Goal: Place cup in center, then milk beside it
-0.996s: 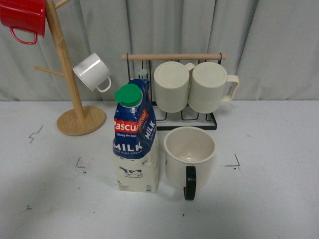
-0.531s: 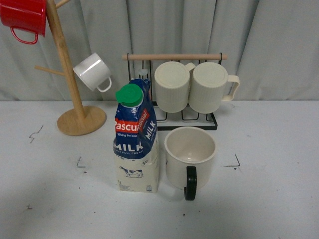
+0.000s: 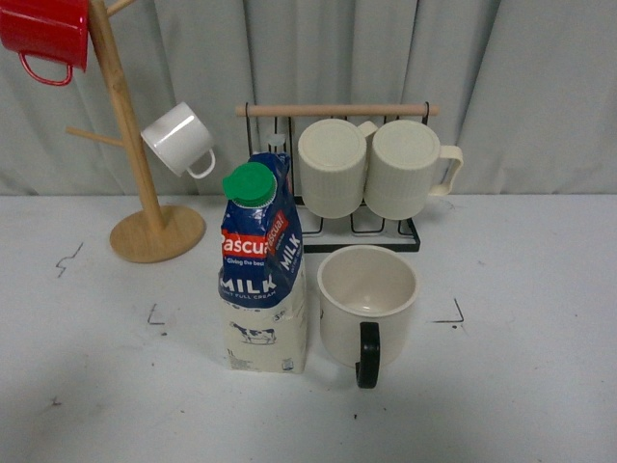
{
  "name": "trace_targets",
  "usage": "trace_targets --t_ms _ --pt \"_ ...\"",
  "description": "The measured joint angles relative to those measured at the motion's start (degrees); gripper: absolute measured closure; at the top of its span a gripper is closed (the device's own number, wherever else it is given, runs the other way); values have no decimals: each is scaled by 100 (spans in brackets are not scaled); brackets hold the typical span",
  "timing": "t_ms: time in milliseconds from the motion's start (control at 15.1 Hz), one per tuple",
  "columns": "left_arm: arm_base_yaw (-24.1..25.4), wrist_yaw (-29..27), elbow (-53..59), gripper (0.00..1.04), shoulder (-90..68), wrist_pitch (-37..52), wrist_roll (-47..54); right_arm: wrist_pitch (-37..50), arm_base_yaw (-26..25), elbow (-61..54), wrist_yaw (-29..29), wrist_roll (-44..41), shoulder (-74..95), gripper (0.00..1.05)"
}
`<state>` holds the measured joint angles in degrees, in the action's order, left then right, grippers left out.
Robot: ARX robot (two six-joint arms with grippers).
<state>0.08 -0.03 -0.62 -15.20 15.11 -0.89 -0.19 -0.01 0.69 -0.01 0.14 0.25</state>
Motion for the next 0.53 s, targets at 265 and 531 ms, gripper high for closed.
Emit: trace_targets --t_ms 265,531 --pt "0 0 0 103 413 -411 0 0 0 0 0 0 0 6" --pt "0 0 -2 100 1473 -1517 4 0 0 0 0 0 0 6"
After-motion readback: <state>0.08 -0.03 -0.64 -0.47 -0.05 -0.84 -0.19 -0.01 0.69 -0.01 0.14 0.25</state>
